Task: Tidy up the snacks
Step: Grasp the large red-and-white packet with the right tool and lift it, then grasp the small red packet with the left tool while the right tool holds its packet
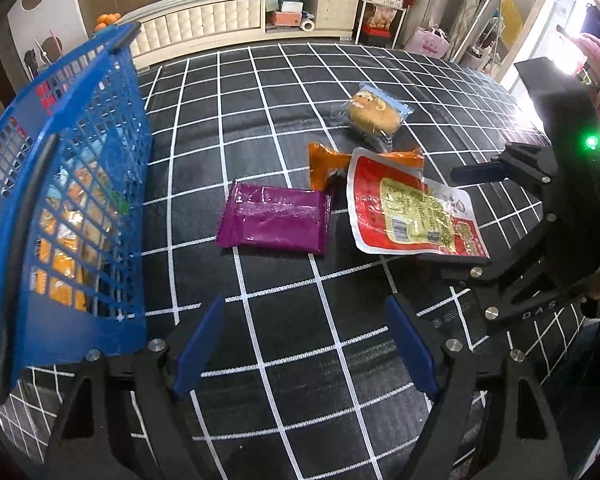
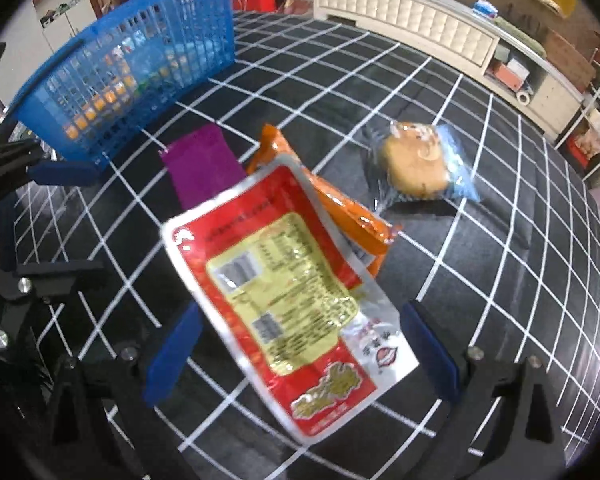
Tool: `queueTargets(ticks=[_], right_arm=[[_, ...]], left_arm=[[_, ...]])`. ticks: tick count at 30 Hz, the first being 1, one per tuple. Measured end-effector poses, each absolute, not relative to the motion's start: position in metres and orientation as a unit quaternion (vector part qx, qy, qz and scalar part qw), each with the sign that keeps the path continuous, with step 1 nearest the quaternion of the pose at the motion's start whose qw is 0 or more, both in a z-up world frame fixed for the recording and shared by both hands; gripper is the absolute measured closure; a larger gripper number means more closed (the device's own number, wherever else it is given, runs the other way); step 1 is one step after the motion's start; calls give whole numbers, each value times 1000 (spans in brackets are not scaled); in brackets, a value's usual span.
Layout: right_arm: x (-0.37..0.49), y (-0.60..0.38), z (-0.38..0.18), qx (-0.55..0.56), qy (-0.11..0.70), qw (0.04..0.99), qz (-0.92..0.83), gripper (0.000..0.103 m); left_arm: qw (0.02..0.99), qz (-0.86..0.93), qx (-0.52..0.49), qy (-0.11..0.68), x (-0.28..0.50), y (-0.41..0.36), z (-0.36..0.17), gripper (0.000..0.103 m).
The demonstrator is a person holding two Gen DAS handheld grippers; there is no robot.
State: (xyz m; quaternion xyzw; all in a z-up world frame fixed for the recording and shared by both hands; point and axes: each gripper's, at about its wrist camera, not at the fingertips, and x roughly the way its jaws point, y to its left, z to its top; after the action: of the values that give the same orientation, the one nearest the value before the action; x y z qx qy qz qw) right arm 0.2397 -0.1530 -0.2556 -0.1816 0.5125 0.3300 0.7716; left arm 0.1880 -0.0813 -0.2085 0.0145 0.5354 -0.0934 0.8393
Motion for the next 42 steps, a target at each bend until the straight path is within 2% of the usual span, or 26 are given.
queueTargets(ticks=[5, 7, 11, 16, 17, 24, 25, 27, 30, 42], right_arm=[[250, -157, -263, -168, 518, 764, 346, 5], [251, -160, -262, -161, 514, 765, 354, 14], [244, -167, -253, -138, 514, 757, 378, 44], [228, -170, -249, -138, 514, 759, 375, 54], [225, -171, -246, -130, 512, 763, 374, 66], [199, -168, -228, -127, 490, 788, 349, 76], [198, -170, -225, -120, 488, 793, 344, 85], [200, -174, -218, -97, 487, 803, 331, 90], [196, -187, -207, -68, 481, 816, 314, 94], [204, -244, -190, 3, 477, 847, 234, 94]], left_arm=[[837, -95, 6, 539, 196, -81, -213, 23], [837, -96, 5, 538, 197, -81, -212, 23], [839, -96, 3, 536, 194, -79, -210, 23], [841, -94, -12, 532, 188, -72, -205, 23], [842, -95, -12, 531, 186, -72, -204, 23], [850, -103, -3, 517, 166, -72, -188, 23], [851, -104, -2, 514, 163, -73, -185, 23], [853, -107, 0, 511, 160, -74, -181, 23], [854, -112, -6, 508, 157, -75, -174, 23], [829, -145, -51, 537, 193, -110, -178, 23]])
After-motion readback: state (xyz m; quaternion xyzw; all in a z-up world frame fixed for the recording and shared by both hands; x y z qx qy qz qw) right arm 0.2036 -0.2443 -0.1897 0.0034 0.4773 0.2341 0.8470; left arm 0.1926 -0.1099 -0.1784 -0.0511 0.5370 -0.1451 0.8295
